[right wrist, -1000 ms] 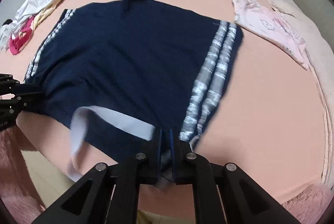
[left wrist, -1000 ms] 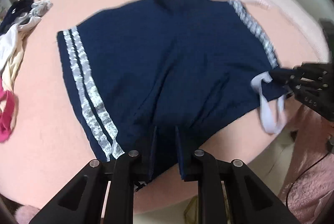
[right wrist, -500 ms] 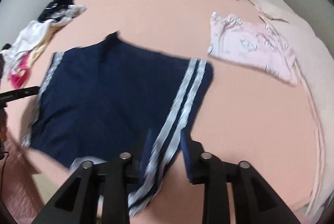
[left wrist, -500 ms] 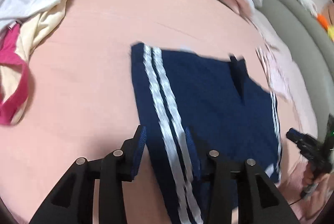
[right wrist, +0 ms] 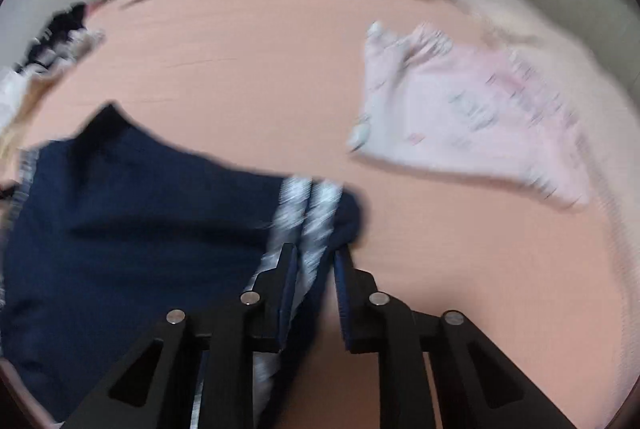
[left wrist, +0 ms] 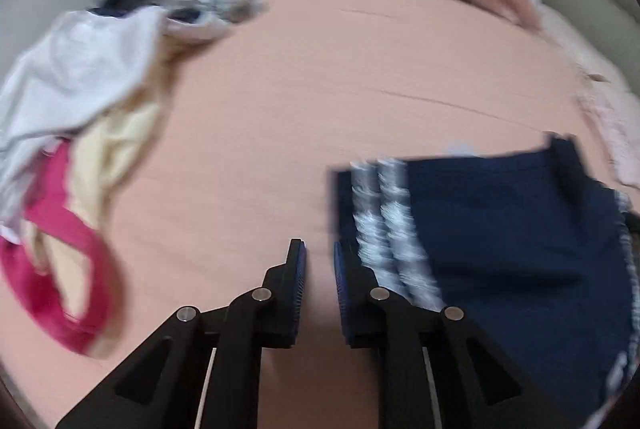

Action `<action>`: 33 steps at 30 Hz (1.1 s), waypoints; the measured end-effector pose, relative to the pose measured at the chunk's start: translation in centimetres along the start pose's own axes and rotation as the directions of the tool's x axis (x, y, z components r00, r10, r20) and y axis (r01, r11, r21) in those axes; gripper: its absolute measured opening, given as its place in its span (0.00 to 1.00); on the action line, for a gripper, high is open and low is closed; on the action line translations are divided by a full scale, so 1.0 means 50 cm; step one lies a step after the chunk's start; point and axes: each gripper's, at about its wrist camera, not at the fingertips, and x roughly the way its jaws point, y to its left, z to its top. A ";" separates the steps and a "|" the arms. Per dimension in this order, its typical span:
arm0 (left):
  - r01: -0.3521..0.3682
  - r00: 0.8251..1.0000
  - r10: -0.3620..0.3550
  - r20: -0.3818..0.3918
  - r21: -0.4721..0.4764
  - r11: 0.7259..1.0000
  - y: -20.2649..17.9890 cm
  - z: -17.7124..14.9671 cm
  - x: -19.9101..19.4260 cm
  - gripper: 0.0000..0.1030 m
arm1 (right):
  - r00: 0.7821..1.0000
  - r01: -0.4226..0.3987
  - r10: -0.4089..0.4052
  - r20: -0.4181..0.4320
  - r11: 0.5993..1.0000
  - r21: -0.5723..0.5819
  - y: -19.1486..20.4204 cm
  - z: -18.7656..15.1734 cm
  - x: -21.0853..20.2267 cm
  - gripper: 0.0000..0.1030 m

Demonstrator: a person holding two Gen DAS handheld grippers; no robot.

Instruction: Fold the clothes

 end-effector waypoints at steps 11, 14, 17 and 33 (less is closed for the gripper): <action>0.364 0.931 -0.351 -0.098 0.226 0.904 -0.233 -0.112 -0.128 0.14 | 0.968 -0.253 0.253 -0.005 0.968 -0.002 0.100 -0.048 -0.164 0.20; 0.352 0.934 -0.322 -0.152 0.251 0.902 -0.275 -0.165 -0.123 0.14 | 0.950 -0.305 0.302 -0.084 0.952 -0.025 0.142 -0.089 -0.151 0.20; 0.296 0.955 -0.272 -0.119 0.311 0.903 -0.289 -0.210 -0.141 0.14 | 0.967 -0.226 0.216 -0.135 0.972 -0.064 0.151 -0.140 -0.144 0.19; 0.392 0.915 -0.362 -0.180 0.177 0.903 -0.201 -0.256 -0.228 0.17 | 0.985 -0.071 0.074 -0.154 0.997 0.026 0.031 -0.215 -0.207 0.33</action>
